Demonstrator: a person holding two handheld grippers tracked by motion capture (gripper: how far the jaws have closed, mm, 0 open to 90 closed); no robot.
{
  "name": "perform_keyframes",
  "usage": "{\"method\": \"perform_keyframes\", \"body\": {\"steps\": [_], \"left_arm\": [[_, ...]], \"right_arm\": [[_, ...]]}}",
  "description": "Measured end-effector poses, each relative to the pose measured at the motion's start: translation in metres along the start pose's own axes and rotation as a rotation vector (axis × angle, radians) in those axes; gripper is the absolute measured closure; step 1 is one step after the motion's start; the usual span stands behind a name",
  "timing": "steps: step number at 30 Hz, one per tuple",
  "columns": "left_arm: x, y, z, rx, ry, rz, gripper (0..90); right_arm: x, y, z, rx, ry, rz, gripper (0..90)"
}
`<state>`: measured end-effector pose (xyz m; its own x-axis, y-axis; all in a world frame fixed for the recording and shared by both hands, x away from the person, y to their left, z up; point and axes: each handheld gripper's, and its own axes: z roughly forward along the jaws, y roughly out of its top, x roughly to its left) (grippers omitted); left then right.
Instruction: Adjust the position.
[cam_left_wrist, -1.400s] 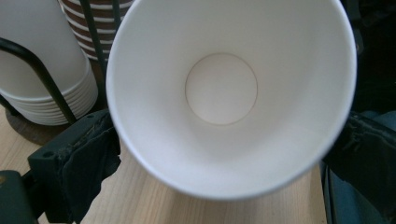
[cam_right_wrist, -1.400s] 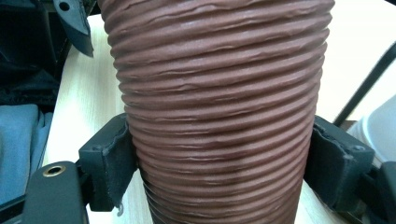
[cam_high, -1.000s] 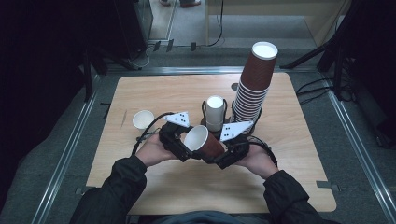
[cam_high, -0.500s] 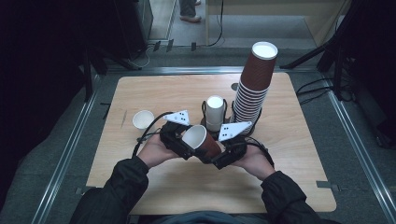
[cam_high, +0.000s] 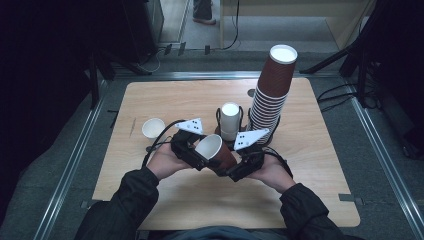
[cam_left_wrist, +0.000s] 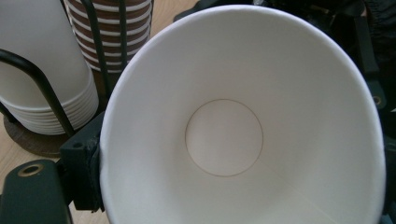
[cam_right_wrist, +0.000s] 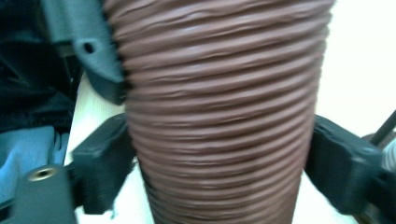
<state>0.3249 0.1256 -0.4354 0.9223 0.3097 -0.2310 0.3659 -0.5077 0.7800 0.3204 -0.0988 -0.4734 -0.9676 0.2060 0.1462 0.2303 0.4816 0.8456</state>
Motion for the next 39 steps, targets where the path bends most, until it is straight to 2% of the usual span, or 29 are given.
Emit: {"method": "perform_keyframes", "body": {"steps": [3, 7, 14, 20, 23, 30, 34, 39], "left_arm": [[0.002, 0.000, -0.003, -0.002, 0.010, -0.007, 9.3], [0.005, -0.001, -0.007, -0.003, 0.022, -0.016, 9.3], [0.010, -0.004, -0.014, 0.011, 0.066, -0.022, 9.3], [0.012, -0.006, -0.018, 0.029, 0.091, -0.021, 9.3], [0.013, -0.007, -0.020, 0.040, 0.102, -0.022, 9.3], [0.014, -0.011, -0.024, 0.086, 0.146, 0.003, 9.3], [0.015, -0.013, -0.030, 0.114, 0.167, 0.021, 9.3], [0.016, -0.017, -0.035, 0.137, 0.191, 0.012, 9.3]], "right_arm": [[0.001, 0.001, -0.001, -0.003, -0.017, 0.001, 13.1], [0.000, -0.001, -0.004, 0.018, -0.013, 0.019, 13.1], [-0.004, -0.004, -0.014, 0.029, -0.044, 0.054, 13.3], [-0.002, -0.005, -0.023, 0.025, -0.048, 0.042, 13.3], [-0.001, -0.006, -0.027, 0.026, -0.071, 0.035, 13.3], [0.000, -0.009, -0.031, 0.019, -0.123, 0.084, 13.5], [-0.001, -0.011, -0.034, 0.047, -0.167, 0.121, 13.6], [-0.005, -0.015, -0.036, 0.067, -0.210, 0.142, 13.9]]}}
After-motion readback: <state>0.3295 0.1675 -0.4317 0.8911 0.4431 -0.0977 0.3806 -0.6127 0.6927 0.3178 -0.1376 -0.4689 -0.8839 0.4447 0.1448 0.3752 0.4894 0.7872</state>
